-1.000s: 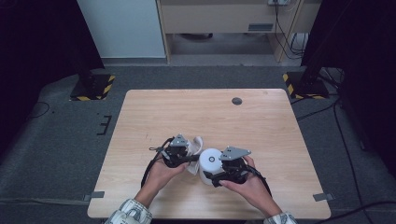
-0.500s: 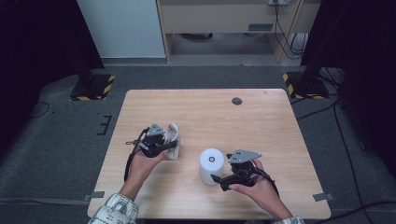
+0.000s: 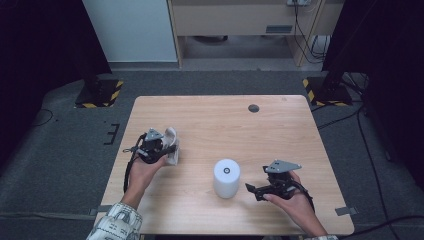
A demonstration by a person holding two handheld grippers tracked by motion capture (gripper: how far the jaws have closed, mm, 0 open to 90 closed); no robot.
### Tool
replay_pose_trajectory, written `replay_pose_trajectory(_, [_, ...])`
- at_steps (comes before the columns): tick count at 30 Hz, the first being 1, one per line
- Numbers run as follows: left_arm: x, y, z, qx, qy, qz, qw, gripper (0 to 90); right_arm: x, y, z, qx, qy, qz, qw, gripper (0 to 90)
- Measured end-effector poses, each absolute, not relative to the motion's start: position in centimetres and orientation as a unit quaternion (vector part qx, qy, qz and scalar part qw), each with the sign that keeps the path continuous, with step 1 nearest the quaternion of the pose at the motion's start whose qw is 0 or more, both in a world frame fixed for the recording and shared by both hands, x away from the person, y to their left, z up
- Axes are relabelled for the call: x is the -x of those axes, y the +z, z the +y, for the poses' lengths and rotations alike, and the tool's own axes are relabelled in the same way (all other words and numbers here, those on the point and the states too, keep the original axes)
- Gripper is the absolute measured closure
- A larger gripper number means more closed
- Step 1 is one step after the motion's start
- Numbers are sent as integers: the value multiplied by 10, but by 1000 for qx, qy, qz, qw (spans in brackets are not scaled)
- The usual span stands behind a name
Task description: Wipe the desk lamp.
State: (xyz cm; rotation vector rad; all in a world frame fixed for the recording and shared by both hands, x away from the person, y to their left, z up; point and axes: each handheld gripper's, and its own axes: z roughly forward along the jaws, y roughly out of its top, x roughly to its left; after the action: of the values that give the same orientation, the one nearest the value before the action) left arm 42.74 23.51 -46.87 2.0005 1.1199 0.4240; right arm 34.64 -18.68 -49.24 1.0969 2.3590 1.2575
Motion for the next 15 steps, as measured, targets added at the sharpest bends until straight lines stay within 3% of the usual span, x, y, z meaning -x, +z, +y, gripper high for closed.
replay_pose_trajectory(11, [-437, -501, 225, -804, 169, 443, 360, 754, -356, -500, -209, -438, 415, 782, 155, 81])
replay_pose_trajectory(15, [-437, -510, 223, -797, 192, 453, 352, 385, -360, -502, -211, -443, 407, 782, 166, 77])
